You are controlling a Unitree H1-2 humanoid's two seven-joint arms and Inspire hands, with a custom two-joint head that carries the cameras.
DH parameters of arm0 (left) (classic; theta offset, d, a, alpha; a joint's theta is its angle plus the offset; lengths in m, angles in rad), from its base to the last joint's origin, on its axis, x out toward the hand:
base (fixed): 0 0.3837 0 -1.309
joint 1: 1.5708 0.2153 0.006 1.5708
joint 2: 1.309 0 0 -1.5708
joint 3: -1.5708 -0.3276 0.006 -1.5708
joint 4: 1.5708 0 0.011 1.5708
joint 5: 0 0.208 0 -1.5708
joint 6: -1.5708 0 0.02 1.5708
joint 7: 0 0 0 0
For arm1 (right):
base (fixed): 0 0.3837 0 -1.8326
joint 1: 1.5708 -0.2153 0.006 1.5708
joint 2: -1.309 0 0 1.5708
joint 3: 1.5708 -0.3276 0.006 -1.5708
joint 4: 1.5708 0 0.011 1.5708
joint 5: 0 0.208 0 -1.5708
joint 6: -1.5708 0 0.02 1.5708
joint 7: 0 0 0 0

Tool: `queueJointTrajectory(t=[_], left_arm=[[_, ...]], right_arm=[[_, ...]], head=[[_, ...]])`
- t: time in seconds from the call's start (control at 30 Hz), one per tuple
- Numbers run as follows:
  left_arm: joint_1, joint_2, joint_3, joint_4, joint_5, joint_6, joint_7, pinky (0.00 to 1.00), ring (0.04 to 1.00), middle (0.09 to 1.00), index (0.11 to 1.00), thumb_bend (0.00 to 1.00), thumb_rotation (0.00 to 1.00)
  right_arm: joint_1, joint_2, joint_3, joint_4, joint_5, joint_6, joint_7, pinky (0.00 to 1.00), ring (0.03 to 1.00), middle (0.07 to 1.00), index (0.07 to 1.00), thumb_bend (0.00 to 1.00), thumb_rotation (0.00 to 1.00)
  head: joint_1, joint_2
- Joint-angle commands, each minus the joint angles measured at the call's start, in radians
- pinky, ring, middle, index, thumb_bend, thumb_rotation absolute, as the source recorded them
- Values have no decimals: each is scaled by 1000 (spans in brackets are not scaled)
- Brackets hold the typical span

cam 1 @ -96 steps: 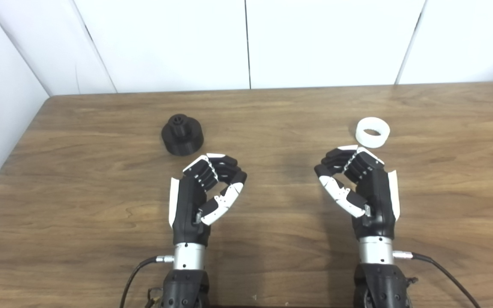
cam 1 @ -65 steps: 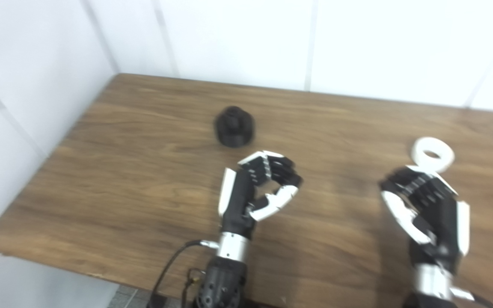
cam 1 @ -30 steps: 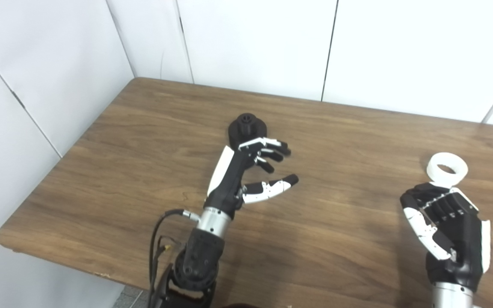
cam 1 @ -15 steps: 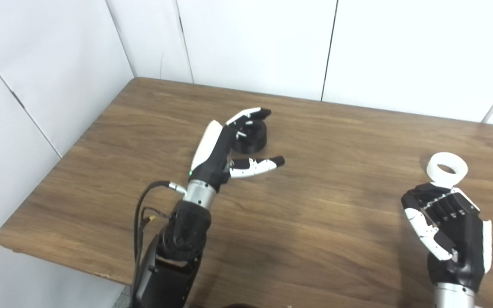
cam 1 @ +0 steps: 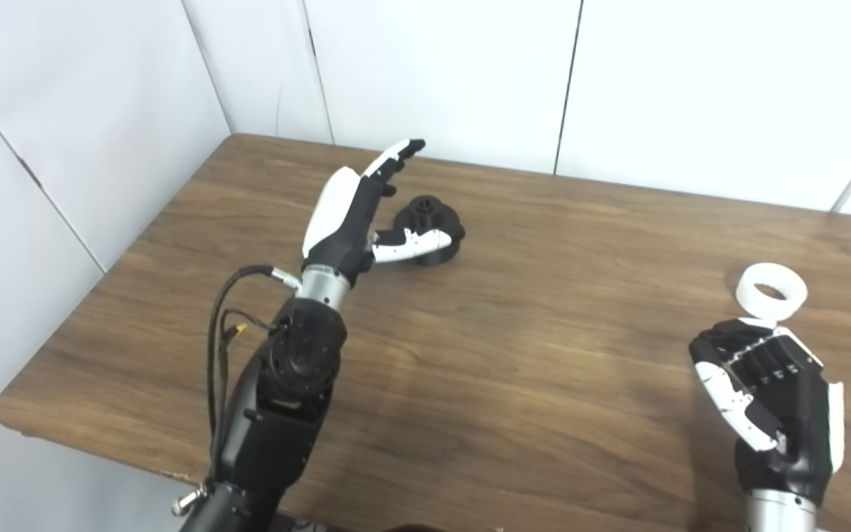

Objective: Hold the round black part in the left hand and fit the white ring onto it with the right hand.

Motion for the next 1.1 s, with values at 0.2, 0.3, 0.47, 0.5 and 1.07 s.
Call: queueJointTrajectory(t=[0.2,0.3,0.47,0.5,1.07], left_arm=[[-106,96,-15,65,79,12,-1,789,923,939,911,859,402],[-128,124,-35,100,110,29,-15,794,939,953,918,888,420],[-160,150,-56,162,137,44,-36,786,947,961,901,925,419],[-168,157,-64,182,146,44,-40,787,947,962,897,929,423],[-211,176,-133,401,147,57,-56,901,1000,992,896,983,453]], right_arm=[[26,-16,-2,-8,-9,-37,3,440,507,492,492,518,5],[26,-16,-2,-8,-7,-38,4,438,506,493,491,518,5],[27,-15,-2,-7,-7,-45,4,435,502,491,492,518,5],[27,-14,-2,-10,-7,-42,3,435,501,491,493,518,5],[33,-11,-3,-21,-6,-39,1,426,498,493,490,518,4]], head=[[-3,-2],[-6,-2],[-11,0],[-12,0],[-21,4]])
